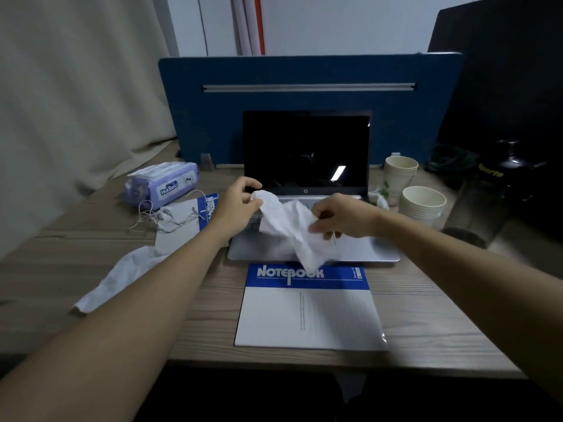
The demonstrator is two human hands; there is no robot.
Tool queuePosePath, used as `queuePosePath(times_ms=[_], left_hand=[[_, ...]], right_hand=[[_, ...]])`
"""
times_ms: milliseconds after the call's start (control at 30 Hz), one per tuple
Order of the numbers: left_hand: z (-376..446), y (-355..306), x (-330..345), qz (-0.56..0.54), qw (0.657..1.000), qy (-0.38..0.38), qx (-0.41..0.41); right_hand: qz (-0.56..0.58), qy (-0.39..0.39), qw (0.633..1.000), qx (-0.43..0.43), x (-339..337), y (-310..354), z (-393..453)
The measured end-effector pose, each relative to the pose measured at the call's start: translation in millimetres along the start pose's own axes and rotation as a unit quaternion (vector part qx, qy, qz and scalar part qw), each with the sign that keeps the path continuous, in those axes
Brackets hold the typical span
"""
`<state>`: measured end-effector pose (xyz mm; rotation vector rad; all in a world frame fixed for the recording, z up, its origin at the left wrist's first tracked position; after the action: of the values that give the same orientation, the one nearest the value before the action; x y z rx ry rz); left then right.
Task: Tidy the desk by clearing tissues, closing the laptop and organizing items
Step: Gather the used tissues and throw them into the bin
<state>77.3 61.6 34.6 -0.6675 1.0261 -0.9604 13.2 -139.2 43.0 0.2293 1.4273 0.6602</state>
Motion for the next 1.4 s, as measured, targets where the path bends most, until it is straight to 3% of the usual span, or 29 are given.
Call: queuePosePath(times_ms=[100,200,433,767,867,967,1133,1267,1400], left_hand=[[-0.4,8.1,2.4,-0.039,0.998,0.014,-0.041],[-2.4,17.1,6.2,-0.064,0.994,0.018,-0.085],[-12.4,29.0,17.6,-0.17,0.968,0.024,-0.183],[0.3,28.6,27.1,-0.157,0.977,0.042,-0.14],[8.1,29.8,26.2,-0.153,0.978,0.028,-0.136],[16.9,30.5,23.6,-0.133,0.983,0.012,-0.129],[26.1,29.3,20.8,-0.053,0.992,-0.014,-0.111],[29.4,22.5,20.9,-0.031,0.996,-0.014,-0.084],[29.5,11.0,23.0,-0.008,1.0,0.011,-0.026]], right_hand=[[0.105,-0.109,0.987,0.052,-19.8,-7.8,10.8],[0.175,-0.156,0.967,0.095,-18.1,-14.5,18.9],[0.204,-0.148,0.957,0.143,18.7,-20.0,41.4],[0.257,-0.125,0.946,0.151,26.6,-17.0,56.5],[0.185,-0.149,0.96,0.147,11.6,-29.6,54.8],[0.003,-0.183,0.971,0.156,-13.2,-55.6,50.2],[-0.246,-0.147,0.932,0.224,-31.2,-101.1,32.1],[-0.286,-0.096,0.908,0.292,-28.7,-121.9,24.2],[-0.21,-0.12,0.921,0.307,-32.0,-128.1,22.9]])
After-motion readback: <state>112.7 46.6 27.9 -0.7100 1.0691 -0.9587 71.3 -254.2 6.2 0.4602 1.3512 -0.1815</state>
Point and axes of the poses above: each hand's wrist, its own z-axis towards the middle knuckle, its own x-axis out of the palm, y = z × x, the point moved 8 cm from there along z, towards the middle knuckle, and after that the axes turned 14 degrees about -y, right-handed, at the moved point
